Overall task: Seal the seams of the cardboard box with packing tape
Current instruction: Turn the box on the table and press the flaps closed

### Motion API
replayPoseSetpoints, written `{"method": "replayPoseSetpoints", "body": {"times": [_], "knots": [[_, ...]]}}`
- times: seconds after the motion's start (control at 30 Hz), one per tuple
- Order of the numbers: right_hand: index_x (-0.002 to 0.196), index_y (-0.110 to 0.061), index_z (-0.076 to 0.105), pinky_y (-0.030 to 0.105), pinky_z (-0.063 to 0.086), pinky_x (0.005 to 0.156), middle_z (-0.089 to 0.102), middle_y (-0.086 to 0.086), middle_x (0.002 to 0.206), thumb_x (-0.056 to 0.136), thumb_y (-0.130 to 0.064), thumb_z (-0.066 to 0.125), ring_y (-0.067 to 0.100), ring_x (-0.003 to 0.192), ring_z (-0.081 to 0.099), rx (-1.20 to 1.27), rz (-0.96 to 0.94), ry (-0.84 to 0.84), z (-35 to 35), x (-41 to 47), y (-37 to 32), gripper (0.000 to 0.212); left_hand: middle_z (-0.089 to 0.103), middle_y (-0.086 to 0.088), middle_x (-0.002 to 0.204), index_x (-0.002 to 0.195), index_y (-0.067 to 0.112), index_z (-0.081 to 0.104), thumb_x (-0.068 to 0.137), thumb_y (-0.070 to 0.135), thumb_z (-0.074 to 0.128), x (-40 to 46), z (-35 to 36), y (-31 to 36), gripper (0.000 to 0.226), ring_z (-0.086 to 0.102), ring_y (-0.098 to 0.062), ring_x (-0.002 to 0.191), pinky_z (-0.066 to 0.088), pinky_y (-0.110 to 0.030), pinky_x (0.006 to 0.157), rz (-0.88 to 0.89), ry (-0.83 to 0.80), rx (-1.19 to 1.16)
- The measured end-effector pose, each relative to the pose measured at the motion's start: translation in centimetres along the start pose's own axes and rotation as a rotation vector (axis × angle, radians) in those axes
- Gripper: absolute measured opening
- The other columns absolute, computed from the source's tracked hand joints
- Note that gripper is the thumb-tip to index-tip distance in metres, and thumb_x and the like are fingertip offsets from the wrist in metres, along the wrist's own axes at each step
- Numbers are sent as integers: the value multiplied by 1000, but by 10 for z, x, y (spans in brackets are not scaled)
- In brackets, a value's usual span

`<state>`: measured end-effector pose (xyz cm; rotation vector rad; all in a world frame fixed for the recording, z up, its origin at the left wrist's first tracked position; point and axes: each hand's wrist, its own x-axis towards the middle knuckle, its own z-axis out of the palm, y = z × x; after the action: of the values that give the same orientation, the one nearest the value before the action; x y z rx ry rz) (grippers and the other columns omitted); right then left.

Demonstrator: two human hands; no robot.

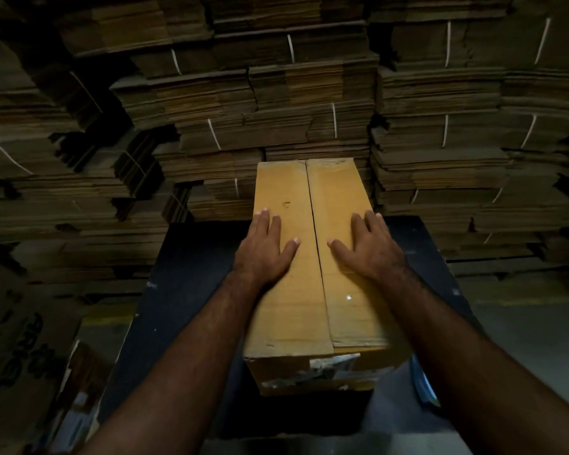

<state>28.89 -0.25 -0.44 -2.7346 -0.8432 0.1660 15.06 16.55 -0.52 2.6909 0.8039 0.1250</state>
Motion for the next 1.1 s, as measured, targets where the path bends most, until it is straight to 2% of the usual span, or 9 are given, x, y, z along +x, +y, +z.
{"method": "replayPoseSetpoints", "body": {"times": [0.2, 0.37, 0.5, 0.67, 0.77, 0.87, 0.93, 1.0, 1.1], "knots": [[154, -21, 21, 56, 35, 107, 9, 7, 163, 86, -71, 46, 29, 149, 8, -1, 47, 80, 6, 15, -10, 89, 4, -6, 167, 158, 15, 18, 99, 59, 36, 23, 2, -10, 77, 2, -23, 153, 16, -44, 121, 39, 80, -42], [153, -23, 22, 52, 49, 91, 19, 14, 156, 83, -75, 45, 38, 132, 38, -16, 164, 103, 8, 19, -15, 90, -17, -8, 165, 159, 19, 13, 95, 65, 40, 23, -2, -10, 83, -3, -33, 152, 19, -48, 119, -45, 16, -68], [156, -21, 14, 53, 47, 95, 12, 16, 160, 86, -76, 39, 40, 135, 35, -51, 122, 49, 7, 2, -14, 92, -21, -9, 165, 160, 24, 6, 95, 67, 39, 5, -7, -6, 84, 12, -40, 149, 26, -51, 116, -116, -76, -67], [154, -16, 20, 47, 46, 94, 20, 15, 155, 85, -70, 50, 37, 132, 35, 17, 35, 76, 5, -38, -10, 92, -14, -10, 166, 158, 21, 17, 93, 66, 47, -47, -2, -8, 84, 22, -38, 146, 32, -48, 112, -139, 19, -137], [149, -6, 29, 41, 42, 96, 27, 15, 150, 81, -63, 64, 32, 132, 32, 162, 96, 121, -1, -51, -5, 95, -1, -13, 166, 155, 13, 26, 90, 55, 61, -71, -2, -14, 84, 22, -34, 147, 30, -41, 112, -185, 177, -319], [145, -5, 36, 43, 38, 101, 28, 16, 149, 80, -65, 64, 32, 132, 31, 129, 152, 80, -7, -54, -6, 93, 42, -15, 151, 150, 11, 34, 92, 48, 63, -86, -2, -17, 75, 43, -32, 136, 38, -42, 109, -296, 165, -468], [146, -5, 36, 45, 35, 103, 31, 16, 147, 80, -65, 62, 33, 132, 33, 55, 125, 47, -13, -50, -13, 93, 57, -9, 136, 143, 15, 42, 93, 43, 62, -98, -4, -17, 60, 55, -29, 123, 46, -40, 101, -342, 161, -577], [147, -6, 36, 47, 31, 105, 36, 15, 146, 83, -63, 61, 33, 132, 35, -10, 40, 3, -16, -40, -24, 89, 52, -10, 141, 146, 15, 36, 94, 38, 62, -111, -5, -16, 63, 53, -30, 126, 45, -43, 103, -382, 185, -635], [147, -12, 37, 52, 29, 105, 38, 12, 147, 87, -58, 60, 32, 133, 36, -41, -101, -62, -14, -14, -47, 79, 6, -10, 167, 158, 16, -6, 87, 46, 69, -131, 4, -12, 108, 31, -24, 142, 32, -46, 117, -433, 125, -741]]}}
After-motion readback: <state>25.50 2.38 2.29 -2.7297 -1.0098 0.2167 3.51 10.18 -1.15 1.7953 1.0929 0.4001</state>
